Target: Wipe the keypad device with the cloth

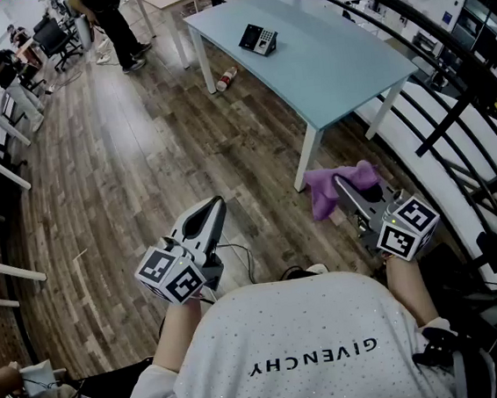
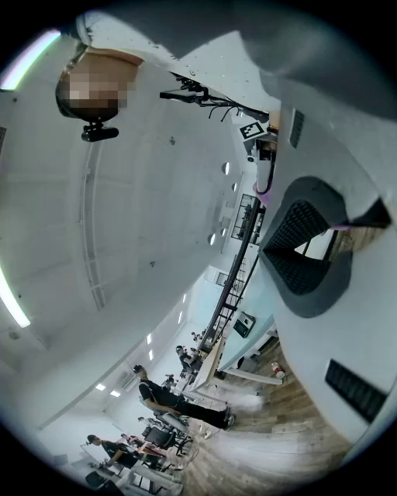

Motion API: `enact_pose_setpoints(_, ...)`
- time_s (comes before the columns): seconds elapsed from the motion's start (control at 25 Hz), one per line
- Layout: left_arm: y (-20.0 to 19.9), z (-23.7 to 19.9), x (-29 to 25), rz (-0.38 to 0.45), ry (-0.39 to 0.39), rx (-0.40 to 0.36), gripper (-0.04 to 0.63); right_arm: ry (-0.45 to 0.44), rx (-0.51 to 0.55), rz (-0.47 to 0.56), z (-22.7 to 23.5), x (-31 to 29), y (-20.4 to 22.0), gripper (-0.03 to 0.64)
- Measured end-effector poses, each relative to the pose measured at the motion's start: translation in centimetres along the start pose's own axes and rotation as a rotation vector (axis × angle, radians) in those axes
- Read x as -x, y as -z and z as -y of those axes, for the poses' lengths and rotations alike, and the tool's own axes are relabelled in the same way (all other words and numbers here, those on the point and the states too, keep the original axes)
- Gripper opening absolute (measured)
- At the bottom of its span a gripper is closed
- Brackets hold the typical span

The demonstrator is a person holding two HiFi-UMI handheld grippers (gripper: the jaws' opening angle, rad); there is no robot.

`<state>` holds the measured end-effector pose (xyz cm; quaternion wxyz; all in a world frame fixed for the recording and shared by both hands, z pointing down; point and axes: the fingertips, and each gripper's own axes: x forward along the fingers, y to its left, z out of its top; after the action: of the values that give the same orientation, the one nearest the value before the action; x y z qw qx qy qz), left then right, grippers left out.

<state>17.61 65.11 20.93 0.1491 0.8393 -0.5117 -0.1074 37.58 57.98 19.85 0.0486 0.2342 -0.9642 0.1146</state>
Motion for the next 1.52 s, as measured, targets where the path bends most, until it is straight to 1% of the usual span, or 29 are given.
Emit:
enact_pose_setpoints(0.24, 0.1, -0.3, 1.3, 0.01, -0.008, -0.004, 0.0, -0.001, 0.006, -0.009, -0.8, -0.4, 0.6, 0.017)
enact_pose_setpoints(0.4, 0.3, -0.6, 1.5, 0.013, -0.02, 0.008, 0.0, -0.018, 0.01, -0.034, -0.9, -1.1, 1.0, 0.017)
enact_pose_setpoints(0.52, 0.0, -1.2, 1.1, 0.022, -0.032, 0.015, 0.0, -0.023, 0.019, -0.04, -0.3, -1.9, 0.6, 0.017)
enact_pose_setpoints(0.6, -0.4, -2.0, 0.8, 0.045, -0.051, 0.013, 0.0, -0.013, 0.035, -0.036, 0.6, -2.7, 0.2, 0.017)
enact_pose_setpoints(0.72, -1.3, -3.9, -0.3, 0.093, -0.099, -0.009, 0.0, 0.013, 0.055, -0.017, 2.8, -4.4, -1.0, 0.017)
enact_pose_setpoints(0.8, -1.9, -5.0, -1.7, 0.11, -0.117, -0.013, 0.0, 0.013, 0.051, 0.009, 4.5, -5.8, -2.2, 0.018)
enact_pose_setpoints(0.88, -2.9, -6.1, -3.4, 0.132, -0.105, 0.0, 0.0, 0.0, 0.056, 0.032, 6.3, -7.6, -3.7, 0.018)
enact_pose_setpoints(1.0, -5.1, -7.6, -6.5, 0.185, -0.053, 0.025, 0.0, -0.009, 0.098, 0.058, 9.4, -10.6, -6.0, 0.018)
enact_pose_setpoints(1.08, -6.3, -9.0, -8.6, 0.206, -0.045, 0.034, 0.0, -0.026, 0.116, 0.063, 11.5, -12.5, -7.1, 0.018)
enact_pose_setpoints(1.24, -7.8, -12.9, -13.1, 0.218, -0.106, 0.035, 0.0, -0.084, 0.147, 0.058, 15.5, -16.1, -9.1, 0.018)
enact_pose_setpoints(1.32, -8.0, -14.5, -15.3, 0.232, -0.128, 0.046, 0.0, -0.097, 0.161, 0.052, 17.8, -17.6, -9.8, 0.018)
enact_pose_setpoints(1.44, -8.3, -16.1, -18.0, 0.258, -0.136, 0.094, 0.0, -0.108, 0.159, 0.039, 21.0, -19.5, -10.2, 0.018)
enact_pose_setpoints(1.52, -8.2, -16.8, -19.3, 0.252, -0.14, 0.106, 0.0, -0.106, 0.131, 0.033, 23.0, -20.6, -9.8, 0.018)
